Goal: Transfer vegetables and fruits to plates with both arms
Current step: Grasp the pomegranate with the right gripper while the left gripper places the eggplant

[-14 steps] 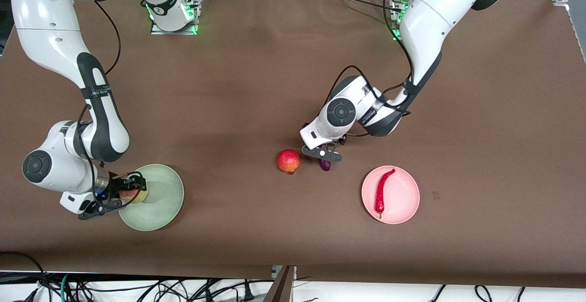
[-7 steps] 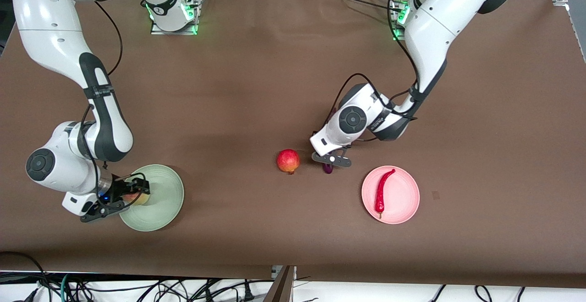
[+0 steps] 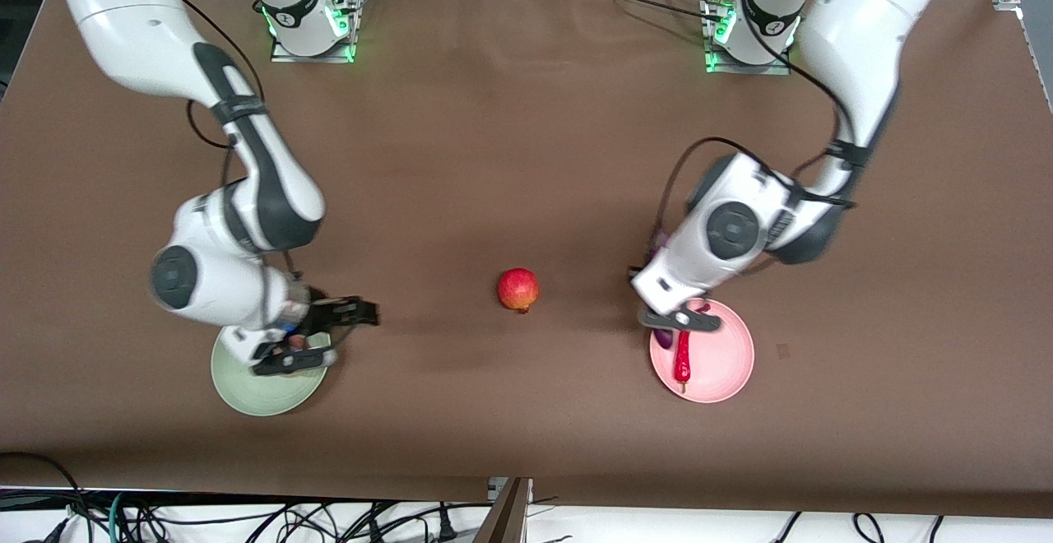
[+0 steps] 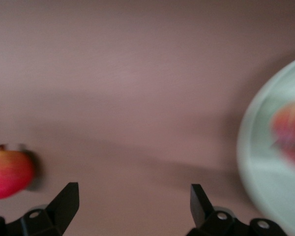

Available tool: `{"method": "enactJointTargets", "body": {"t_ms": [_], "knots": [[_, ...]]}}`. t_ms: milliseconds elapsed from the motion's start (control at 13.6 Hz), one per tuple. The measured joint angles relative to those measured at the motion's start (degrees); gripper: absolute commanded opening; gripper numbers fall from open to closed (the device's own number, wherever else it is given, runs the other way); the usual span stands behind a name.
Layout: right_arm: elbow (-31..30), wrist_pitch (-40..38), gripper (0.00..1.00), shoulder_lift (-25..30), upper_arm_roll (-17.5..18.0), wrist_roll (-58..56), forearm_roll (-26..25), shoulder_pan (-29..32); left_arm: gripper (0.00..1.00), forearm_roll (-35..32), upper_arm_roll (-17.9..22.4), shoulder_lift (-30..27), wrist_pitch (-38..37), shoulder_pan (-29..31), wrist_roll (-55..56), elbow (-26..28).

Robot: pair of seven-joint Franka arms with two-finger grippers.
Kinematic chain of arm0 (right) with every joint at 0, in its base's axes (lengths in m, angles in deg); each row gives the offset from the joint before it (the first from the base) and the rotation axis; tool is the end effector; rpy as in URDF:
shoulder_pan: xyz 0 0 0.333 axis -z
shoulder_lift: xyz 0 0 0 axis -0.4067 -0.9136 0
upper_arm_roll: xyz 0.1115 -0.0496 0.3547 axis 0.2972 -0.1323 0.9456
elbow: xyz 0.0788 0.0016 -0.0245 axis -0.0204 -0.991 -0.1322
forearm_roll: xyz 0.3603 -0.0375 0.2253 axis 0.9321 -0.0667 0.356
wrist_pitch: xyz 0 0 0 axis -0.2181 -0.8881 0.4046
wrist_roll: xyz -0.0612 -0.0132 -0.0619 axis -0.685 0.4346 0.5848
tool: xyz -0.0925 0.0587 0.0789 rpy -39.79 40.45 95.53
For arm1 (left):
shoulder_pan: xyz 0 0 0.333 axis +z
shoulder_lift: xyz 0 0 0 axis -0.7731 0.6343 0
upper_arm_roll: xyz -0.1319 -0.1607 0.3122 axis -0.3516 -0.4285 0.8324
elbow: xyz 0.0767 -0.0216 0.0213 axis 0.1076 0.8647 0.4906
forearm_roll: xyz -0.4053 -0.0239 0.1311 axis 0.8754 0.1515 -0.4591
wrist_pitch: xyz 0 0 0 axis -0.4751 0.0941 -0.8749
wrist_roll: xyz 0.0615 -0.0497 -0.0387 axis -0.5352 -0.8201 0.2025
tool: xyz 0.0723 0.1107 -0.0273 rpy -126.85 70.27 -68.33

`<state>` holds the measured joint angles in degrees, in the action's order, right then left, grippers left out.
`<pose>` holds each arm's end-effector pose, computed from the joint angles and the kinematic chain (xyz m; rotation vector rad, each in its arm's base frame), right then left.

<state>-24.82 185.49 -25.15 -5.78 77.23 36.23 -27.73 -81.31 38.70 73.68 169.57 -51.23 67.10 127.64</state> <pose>0.7789 0.2501 0.2950 -2.8754 -0.1233 -0.0028 0.7309 -0.2505 0.2749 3.0949 -0.2041 -0.0301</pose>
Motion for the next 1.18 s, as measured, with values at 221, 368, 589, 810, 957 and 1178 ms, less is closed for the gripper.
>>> {"method": "enactJointTargets", "body": {"t_ms": [221, 368, 589, 810, 957, 1178], "knots": [[-0.2, 6.8, 1.0, -1.1, -0.2, 13.8, -1.0, -8.7, 0.03, -0.1, 3.2, 3.2, 0.3, 3.6, -11.9, -3.7], [-0.2, 11.3, 1.0, -2.7, -1.0, 20.9, -2.3, -13.6, 0.14, -0.1, 3.6, 6.1, 1.0, 3.6, -13.7, -5.8], [-0.3, 17.6, 1.0, -5.2, -4.1, 27.4, -2.7, -19.7, 1.0, -0.1, 3.5, 8.3, 1.8, 2.3, -13.7, -6.9], [-0.3, 22.5, 1.0, -7.2, -8.6, 32.0, -2.7, -26.2, 1.0, -0.1, 3.5, 8.3, 1.8, 2.2, -13.6, -7.7], [-0.3, 23.7, 1.0, -8.1, -11.1, 33.5, -2.7, -29.2, 1.0, -0.1, 3.5, 8.3, 1.7, 2.5, -13.6, -8.6], [-0.3, 25.5, 0.67, -9.1, -12.6, 33.8, -3.3, -30.6, 1.0, -0.1, 3.5, 6.3, -2.0, 3.0, -13.6, -10.1]]}}
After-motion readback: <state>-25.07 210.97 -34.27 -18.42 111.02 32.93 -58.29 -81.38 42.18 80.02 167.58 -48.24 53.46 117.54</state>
